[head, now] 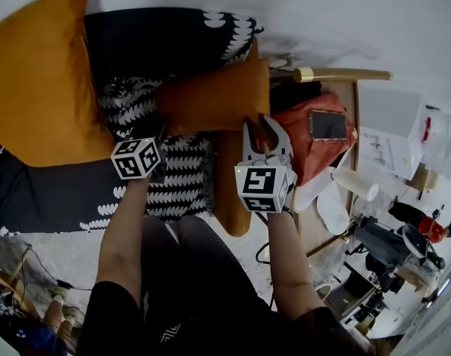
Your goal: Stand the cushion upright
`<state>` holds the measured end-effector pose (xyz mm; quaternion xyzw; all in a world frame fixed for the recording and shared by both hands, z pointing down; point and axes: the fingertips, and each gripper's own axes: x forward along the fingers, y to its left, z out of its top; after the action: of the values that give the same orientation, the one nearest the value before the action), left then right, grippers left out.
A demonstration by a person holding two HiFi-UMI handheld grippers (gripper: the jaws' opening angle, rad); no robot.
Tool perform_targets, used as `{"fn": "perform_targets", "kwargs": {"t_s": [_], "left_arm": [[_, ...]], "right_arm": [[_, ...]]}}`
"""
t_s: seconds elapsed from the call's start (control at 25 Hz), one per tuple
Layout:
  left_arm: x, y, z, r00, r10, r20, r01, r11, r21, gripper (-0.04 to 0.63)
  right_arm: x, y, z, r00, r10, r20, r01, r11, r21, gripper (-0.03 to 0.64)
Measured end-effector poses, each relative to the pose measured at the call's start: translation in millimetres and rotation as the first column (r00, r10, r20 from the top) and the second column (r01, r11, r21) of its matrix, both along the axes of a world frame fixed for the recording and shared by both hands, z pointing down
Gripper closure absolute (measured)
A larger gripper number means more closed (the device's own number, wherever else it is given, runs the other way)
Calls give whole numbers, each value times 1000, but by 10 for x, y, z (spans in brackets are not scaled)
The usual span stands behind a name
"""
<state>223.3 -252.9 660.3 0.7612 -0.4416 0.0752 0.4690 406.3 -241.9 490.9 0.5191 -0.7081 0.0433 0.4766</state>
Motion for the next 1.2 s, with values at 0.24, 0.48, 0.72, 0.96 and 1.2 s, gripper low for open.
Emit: {"fn": "perform_targets", "kwargs": {"t_s": [0.24, 0.48, 0.72, 0.96, 1.2], "left_arm": [[-62, 19, -118, 999, 29, 20, -29, 999, 25, 480], [-95, 15, -309, 999, 31, 4, -32, 998, 46, 482], [-232, 60, -554, 999, 29, -15, -28, 997, 71, 522], [-410, 171, -877, 1000, 22, -7, -22, 994, 105, 574], [-515, 252, -1314, 999, 32, 24, -36, 988, 150, 588]], "right_arm": [[-76, 14, -107, 1000, 6, 10, -6, 1000, 8, 483], [-210, 84, -222, 1000, -4, 14, 4, 1000, 10, 491], [-275, 124, -406, 999, 23, 30, -25, 999, 35, 495], [-320, 230, -629, 996, 68, 59, -72, 994, 83, 563], [-348, 315, -866, 989, 88, 117, -103, 987, 126, 621]]}}
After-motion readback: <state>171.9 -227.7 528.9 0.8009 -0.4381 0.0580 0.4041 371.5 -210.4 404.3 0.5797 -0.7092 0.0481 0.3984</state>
